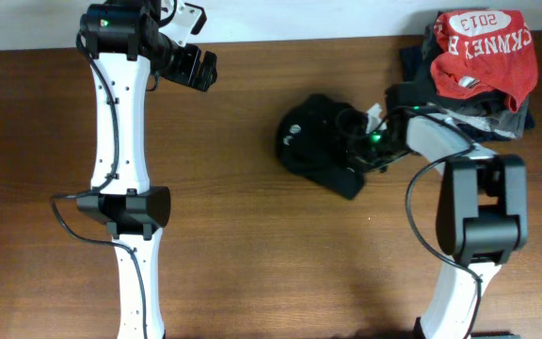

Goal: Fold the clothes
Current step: 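Lift the black bundle with the right gripper toward the clothes stack, then place the black bundle on top of the stack and release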

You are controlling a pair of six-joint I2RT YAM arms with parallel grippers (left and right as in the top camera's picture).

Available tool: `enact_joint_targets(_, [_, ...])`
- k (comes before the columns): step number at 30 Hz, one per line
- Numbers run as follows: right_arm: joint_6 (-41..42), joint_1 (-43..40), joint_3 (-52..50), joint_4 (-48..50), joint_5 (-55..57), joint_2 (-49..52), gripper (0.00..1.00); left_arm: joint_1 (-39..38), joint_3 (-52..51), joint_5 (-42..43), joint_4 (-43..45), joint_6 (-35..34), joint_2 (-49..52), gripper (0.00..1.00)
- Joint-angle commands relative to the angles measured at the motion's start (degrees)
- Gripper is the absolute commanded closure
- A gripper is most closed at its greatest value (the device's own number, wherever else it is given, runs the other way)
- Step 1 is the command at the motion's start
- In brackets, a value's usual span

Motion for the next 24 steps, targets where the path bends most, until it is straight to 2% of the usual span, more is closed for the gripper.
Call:
enact_joint_targets(1, [3.67, 2.4, -0.7, 2.86, 0.87, 1.01, 0.96, 0.11, -0.04, 0.66, 0.13, 0.92, 1.01, 0.01])
enact_joint_targets(9, [3.3, 1.27, -0.61, 6.25, 0.44, 0.55, 0.96, 0.11, -0.07, 0.66, 0.09, 0.92, 0.98, 0.01])
enact_joint_targets(18, [-1.88, -6.19, -0.57, -0.04, 0.22, -7.3, 0.96, 0.11, -0.04, 0.68, 0.15, 0.9, 1.01, 0.01])
enact_joint_targets(24, [-3.54, -6.58, -0.57, -3.19, 0.22, -12.31, 0.96, 0.11, -0.04, 0.66, 0.2, 0.92, 1.01, 0.01])
